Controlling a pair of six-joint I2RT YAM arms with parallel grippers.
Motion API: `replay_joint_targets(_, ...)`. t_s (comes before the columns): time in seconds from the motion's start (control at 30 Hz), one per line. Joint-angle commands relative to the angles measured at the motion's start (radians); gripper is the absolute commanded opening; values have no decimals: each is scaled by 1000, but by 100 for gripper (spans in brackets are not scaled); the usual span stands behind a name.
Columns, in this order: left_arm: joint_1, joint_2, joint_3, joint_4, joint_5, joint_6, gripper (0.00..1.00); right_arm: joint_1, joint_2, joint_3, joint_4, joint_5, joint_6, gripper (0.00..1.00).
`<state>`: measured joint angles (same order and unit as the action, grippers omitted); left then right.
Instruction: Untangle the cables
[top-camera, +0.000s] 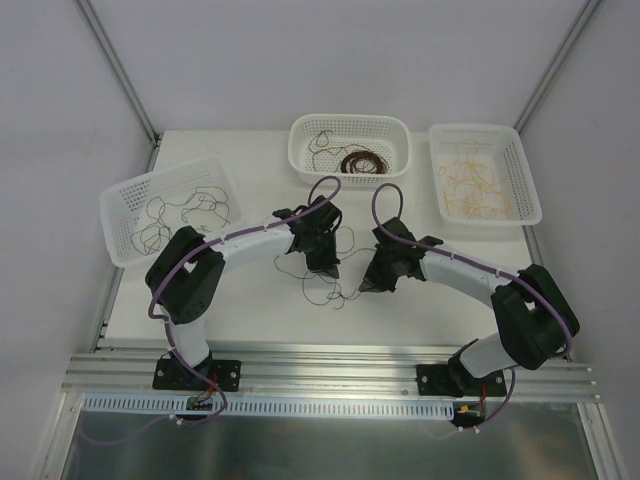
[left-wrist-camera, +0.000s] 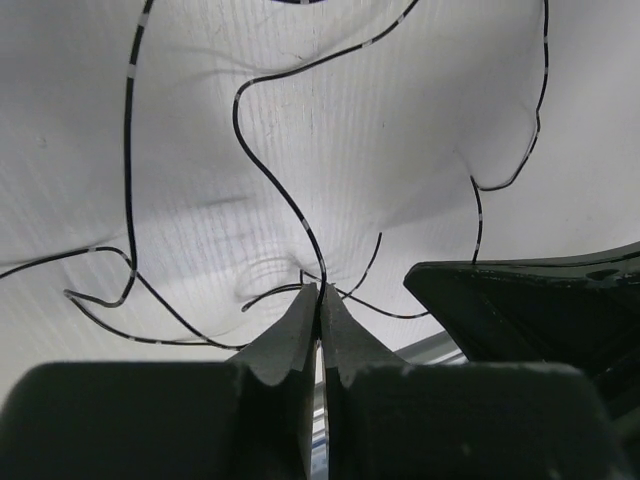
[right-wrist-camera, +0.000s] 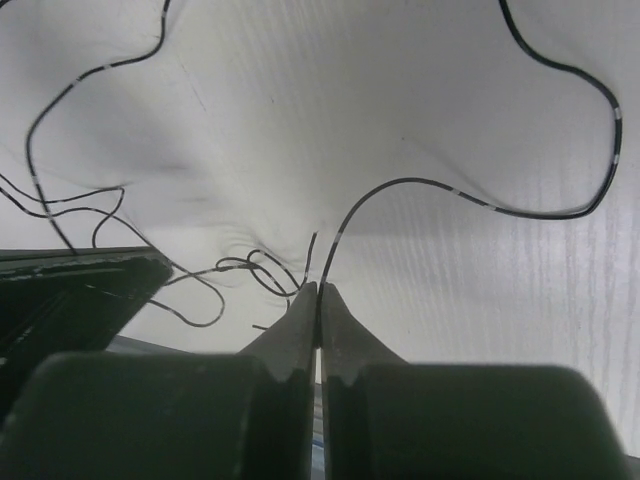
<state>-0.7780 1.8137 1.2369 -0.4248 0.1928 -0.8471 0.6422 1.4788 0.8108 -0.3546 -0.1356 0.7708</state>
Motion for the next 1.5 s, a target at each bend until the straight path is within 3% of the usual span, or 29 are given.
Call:
replay_joint_targets(0.0, 31, -77, -8, 3, -59, 57, 0, -6, -32, 10, -55, 47, -59, 1)
replay_joint_targets(0.23, 314, -292, -69, -6, -43, 155, 0, -111, -155, -85, -147, 94, -157, 1)
replay_joint_targets(0.5, 659, -493, -90, -103, -32, 259, 0, -436, -389, -182, -253, 44, -309, 1)
replay_joint_targets(0.6, 700, -540, -91, -121, -45, 292, 0, -535, -429, -159, -264, -8, -353, 1)
replay_joint_targets(0.8, 672, -493, -131, -123, 161, 298, 4, -541, -378, -53, -251, -159, -435, 1)
replay_joint_targets(0.87, 623, -479, -151, -121, 180, 315, 12, -529, -348, -26, -251, -193, -470, 1)
replay_joint_targets(0.9, 602, -469, -151, -121, 181, 327, 16, -521, -338, -12, -257, -202, -479, 1)
replay_joint_targets(0.93, 582, -464, -151, -121, 181, 338, 28, -506, -316, 19, -268, -219, -490, 1)
replay_joint_targets(1.07, 496, -464, -122, -118, 185, 425, 60, -472, -279, 85, -297, -240, -518, 1)
replay_joint_targets(1.17, 433, -476, -94, -103, 195, 524, 69, -460, -258, 128, -310, -265, -525, 1)
replay_joint_targets(1.33, 229, -485, -66, -34, 270, 713, 72, -435, -230, 195, -343, -305, -550, 1)
replay_joint_targets(1.47, 96, -461, -105, 122, 300, 796, 72, -424, -212, 234, -356, -328, -554, 1)
